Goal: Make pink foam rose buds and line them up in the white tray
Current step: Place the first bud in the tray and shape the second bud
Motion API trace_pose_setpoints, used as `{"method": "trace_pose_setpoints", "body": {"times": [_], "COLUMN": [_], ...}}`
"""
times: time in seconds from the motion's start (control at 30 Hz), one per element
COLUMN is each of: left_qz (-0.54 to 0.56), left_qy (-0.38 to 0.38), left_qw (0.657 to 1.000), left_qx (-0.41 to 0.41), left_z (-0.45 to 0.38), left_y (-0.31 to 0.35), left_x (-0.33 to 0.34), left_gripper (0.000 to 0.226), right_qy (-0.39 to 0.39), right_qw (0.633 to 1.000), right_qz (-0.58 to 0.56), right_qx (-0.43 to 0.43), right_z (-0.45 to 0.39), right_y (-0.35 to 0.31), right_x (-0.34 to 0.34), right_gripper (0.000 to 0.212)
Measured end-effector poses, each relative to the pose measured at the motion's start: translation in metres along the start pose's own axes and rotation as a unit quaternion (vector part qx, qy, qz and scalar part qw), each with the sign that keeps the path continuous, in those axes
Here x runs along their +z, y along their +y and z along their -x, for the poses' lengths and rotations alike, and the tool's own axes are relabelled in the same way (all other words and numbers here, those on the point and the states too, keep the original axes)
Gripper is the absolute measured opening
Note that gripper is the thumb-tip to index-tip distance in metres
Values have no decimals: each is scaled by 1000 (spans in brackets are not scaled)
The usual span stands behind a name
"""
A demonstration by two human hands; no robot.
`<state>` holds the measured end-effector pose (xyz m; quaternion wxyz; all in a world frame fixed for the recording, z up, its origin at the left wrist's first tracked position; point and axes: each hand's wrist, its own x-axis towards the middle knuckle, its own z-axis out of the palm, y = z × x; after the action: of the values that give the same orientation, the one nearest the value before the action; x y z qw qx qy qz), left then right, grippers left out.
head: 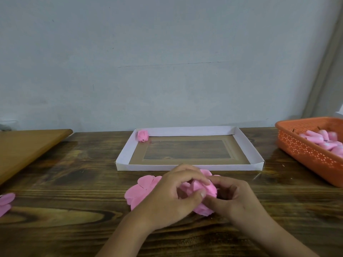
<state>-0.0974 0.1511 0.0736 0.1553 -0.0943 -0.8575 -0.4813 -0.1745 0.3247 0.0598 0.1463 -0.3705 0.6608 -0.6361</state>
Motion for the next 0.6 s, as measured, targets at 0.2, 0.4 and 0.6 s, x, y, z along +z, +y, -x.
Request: {"method": "trace_pose_setpoints", "body": {"times": [0.2,0.4,0.6], "left_qz": [-19,-34,-10], "left_qy": [18,25,14], "left_qw": [1000,999,1000], "left_qx": [-12,-15,-22], "left_z": [-2,-3,-2], "left_y": [-4,-4,-2], "left_x": [0,1,0], "left_gripper": [21,12,15], "right_qy": [-16,-28,-7], "right_qw": [1000,999,999], "right_qz": [-8,-22,-15], "right_qx": [4,21,28], "right_z": [0,-1,-2], "right_y": [0,0,3], "right_x": [-1,-1,-1], "right_gripper": [21,15,26]}}
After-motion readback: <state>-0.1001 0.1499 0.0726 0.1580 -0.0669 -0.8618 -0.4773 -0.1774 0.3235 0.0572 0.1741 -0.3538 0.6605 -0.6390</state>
